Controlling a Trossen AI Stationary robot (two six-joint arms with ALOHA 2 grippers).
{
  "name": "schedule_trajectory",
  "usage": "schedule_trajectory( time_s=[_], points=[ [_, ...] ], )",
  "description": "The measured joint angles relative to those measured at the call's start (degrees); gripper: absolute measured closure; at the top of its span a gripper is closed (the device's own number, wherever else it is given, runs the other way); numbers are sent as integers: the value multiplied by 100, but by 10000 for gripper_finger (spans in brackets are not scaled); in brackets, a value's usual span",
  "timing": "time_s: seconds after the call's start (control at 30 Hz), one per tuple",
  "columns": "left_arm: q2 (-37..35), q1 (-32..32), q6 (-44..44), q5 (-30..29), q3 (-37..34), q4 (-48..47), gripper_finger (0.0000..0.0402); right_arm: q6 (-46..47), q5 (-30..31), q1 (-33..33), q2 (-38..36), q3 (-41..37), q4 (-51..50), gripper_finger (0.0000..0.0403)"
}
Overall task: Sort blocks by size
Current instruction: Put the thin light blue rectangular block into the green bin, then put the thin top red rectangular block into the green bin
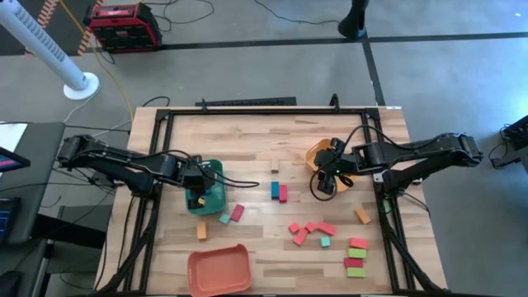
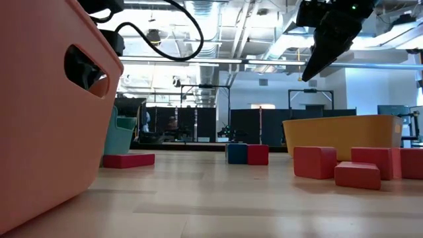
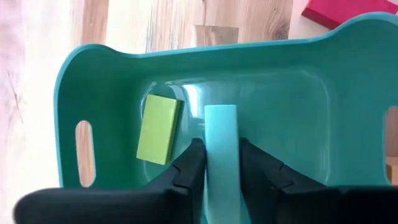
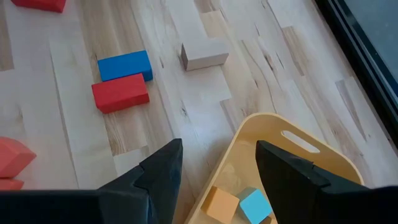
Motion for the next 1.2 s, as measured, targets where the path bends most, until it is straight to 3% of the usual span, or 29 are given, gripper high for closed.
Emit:
schedule_trajectory(
  time_s=[0.43,0.9,1.2],
  points=[
    [0,0,-29,-417,0,89,257,2,-2,128,0,0,-2,168],
    [-4,0,573,-553,369,1011,252,12,-4,118,0,0,0,168],
    [339,-2,661,810,415,2240,252,0,-3,118,0,0,4,168]
  ],
)
